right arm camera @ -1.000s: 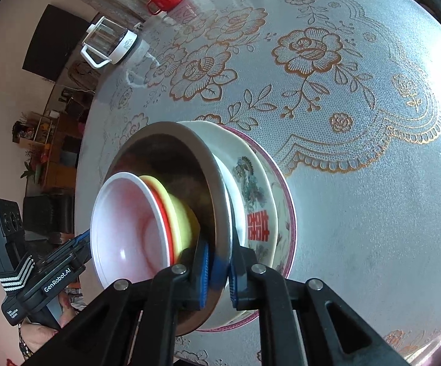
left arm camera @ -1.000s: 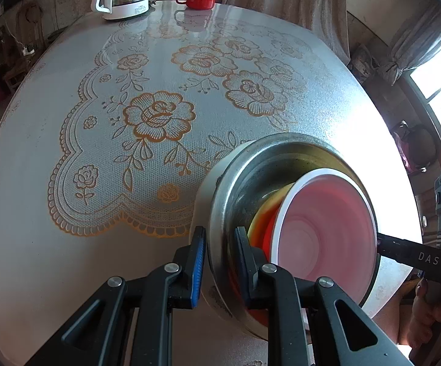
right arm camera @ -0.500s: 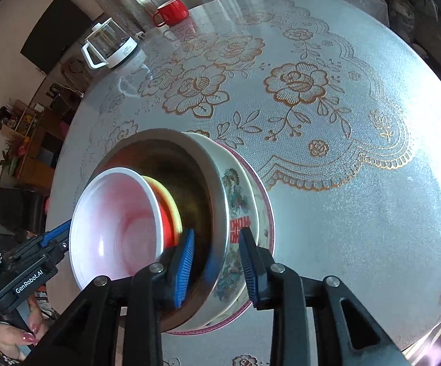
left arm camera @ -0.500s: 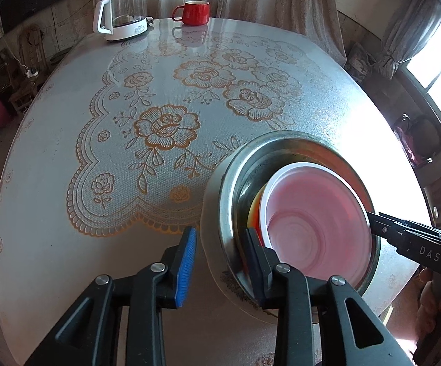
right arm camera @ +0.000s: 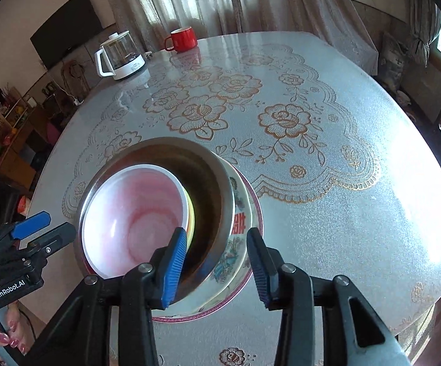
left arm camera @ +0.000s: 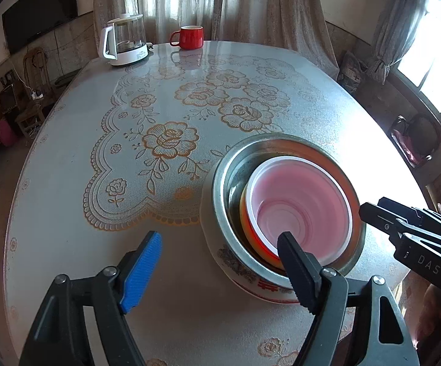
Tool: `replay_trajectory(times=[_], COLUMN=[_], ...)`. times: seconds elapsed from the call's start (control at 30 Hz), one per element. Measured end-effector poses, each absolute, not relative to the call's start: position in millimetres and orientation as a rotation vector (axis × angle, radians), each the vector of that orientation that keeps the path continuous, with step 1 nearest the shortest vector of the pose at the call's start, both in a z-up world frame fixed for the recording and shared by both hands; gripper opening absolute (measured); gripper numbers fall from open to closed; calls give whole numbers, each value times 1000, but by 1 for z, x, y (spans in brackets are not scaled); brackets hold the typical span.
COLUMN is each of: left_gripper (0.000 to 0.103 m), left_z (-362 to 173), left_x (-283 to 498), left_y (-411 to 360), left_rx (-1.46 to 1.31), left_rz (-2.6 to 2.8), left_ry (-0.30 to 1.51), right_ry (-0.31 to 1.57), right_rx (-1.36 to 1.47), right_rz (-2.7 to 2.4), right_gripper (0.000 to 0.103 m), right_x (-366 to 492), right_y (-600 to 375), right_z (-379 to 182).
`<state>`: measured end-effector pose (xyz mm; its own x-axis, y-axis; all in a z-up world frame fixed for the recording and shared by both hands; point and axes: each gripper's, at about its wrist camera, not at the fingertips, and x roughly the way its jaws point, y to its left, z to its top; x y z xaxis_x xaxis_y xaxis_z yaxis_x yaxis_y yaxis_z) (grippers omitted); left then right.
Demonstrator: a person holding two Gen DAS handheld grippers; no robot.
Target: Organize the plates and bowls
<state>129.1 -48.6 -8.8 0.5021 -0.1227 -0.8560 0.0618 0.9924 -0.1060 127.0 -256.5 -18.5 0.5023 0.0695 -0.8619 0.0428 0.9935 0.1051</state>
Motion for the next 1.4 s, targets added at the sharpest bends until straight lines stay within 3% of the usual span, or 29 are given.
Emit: replay_trajectory(times=[0.1,0.17,0.33,0.47,0.77,1.4], left_gripper=[84,92,103,103,103,103], left_z=[-7,-8,-8,-8,-3,-21], left_x=[116,107,82,66,41,35], left_y=[-49,-49,-49,-52,-46,-51], left_rx=[-80,-66,45,174,142,67], left_rz=[-121,-107,-39,59,38,-9], left_ry=[1020,1012,959,906,834,940], right_ry=[986,948,899,900,903,922], right_rx=[61,34,20,-19,27,-6], right_rz=[19,17,-4,-31,-106,-125], right_gripper=[57,67,70,76,78,78], right_x=[112,101,77,60,27,8], right_y=[-246,-239,-227,-218,-216,-209], right_z=[-10,-6,-6,-10,-22,-26])
